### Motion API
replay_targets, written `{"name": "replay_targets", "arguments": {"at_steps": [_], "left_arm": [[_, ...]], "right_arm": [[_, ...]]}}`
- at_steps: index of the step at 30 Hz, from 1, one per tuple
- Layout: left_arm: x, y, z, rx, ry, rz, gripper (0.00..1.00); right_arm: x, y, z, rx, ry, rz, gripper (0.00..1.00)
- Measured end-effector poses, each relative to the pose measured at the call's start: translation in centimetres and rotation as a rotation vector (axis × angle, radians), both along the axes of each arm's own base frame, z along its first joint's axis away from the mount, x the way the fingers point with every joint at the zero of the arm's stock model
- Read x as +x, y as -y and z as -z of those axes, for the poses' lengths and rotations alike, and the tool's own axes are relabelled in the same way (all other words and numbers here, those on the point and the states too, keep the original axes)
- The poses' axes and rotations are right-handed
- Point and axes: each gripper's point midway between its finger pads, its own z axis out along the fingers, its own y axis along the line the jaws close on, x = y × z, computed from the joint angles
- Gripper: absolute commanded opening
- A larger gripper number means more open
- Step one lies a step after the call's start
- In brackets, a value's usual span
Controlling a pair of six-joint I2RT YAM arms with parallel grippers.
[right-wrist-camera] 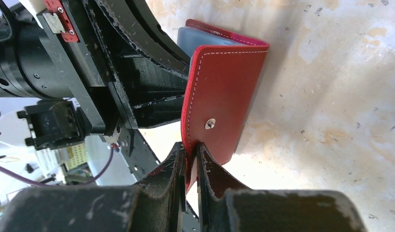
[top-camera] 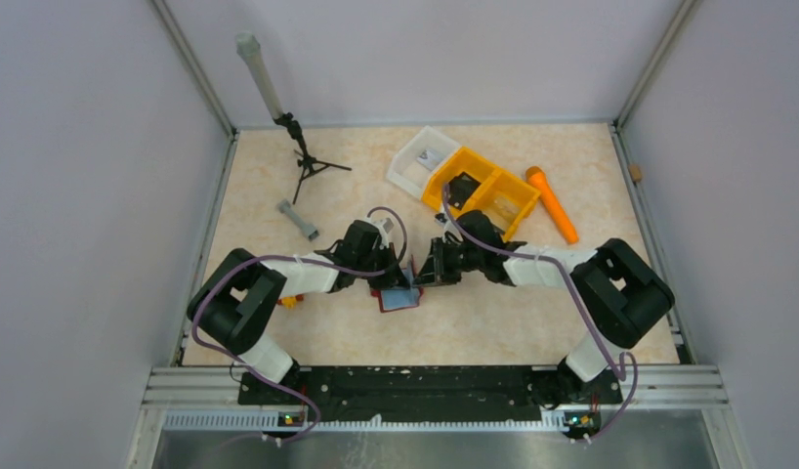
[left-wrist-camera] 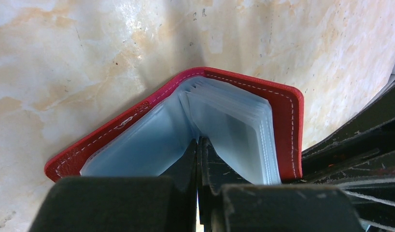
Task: Take the credit cards out of the card holder
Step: Open the card holder at the center of the board.
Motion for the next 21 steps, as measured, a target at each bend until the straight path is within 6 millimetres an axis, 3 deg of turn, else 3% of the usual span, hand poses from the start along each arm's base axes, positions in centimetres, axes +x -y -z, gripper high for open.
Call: {"name": "replay_targets", "arguments": {"at_steps": [8,21], "left_arm": [[0.0,0.0,0.0,0.001,0.001,0.000,0.00],[-0.1,-0.6,0.0,0.026,0.002,-0.011,0.00]], "right_arm": [[0.4,0.6,0.0,-0.094,0.049,0.010,0.19],[1.8,1.6,0.6,-0.196,0.112,0.054,0.24]]}}
